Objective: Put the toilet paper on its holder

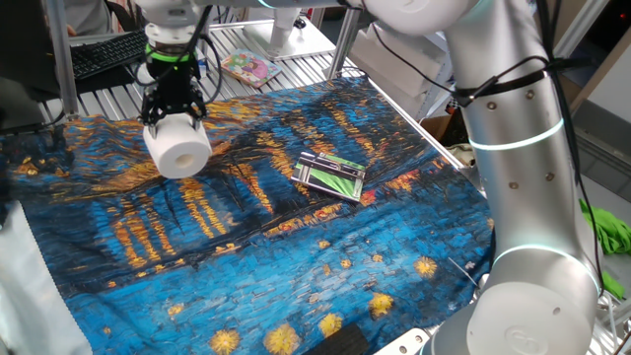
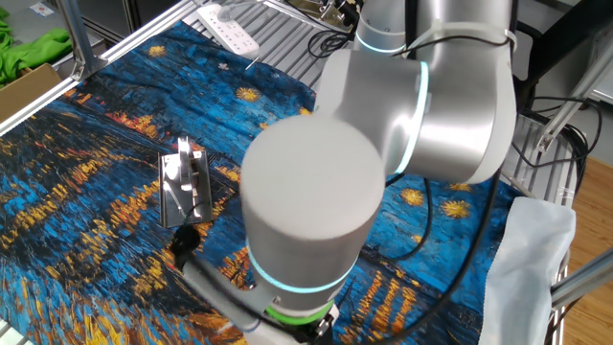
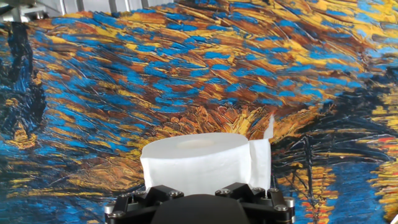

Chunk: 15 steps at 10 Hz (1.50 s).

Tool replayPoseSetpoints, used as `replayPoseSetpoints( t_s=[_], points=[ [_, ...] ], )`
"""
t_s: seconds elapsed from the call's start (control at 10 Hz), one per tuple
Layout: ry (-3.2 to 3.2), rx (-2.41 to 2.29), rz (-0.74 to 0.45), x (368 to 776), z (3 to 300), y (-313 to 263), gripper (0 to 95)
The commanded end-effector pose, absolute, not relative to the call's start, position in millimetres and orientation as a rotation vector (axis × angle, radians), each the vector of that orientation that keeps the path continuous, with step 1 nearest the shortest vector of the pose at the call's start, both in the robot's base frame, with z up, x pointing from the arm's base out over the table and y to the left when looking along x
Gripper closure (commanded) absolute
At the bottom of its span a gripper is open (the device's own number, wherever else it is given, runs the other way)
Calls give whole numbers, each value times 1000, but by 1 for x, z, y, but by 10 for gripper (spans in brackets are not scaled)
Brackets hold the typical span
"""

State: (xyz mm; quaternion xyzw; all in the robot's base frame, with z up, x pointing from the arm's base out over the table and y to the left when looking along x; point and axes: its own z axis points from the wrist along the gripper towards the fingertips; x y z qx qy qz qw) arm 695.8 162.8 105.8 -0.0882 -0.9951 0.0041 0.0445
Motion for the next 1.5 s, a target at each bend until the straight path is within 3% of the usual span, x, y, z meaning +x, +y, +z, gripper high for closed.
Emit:
replayPoseSetpoints(
  t_s=[0.1,1.5],
  points=[
    [-3025,-299,10,700,107,164,950],
    [-3054,-313,25,700,107,164,950]
  ],
)
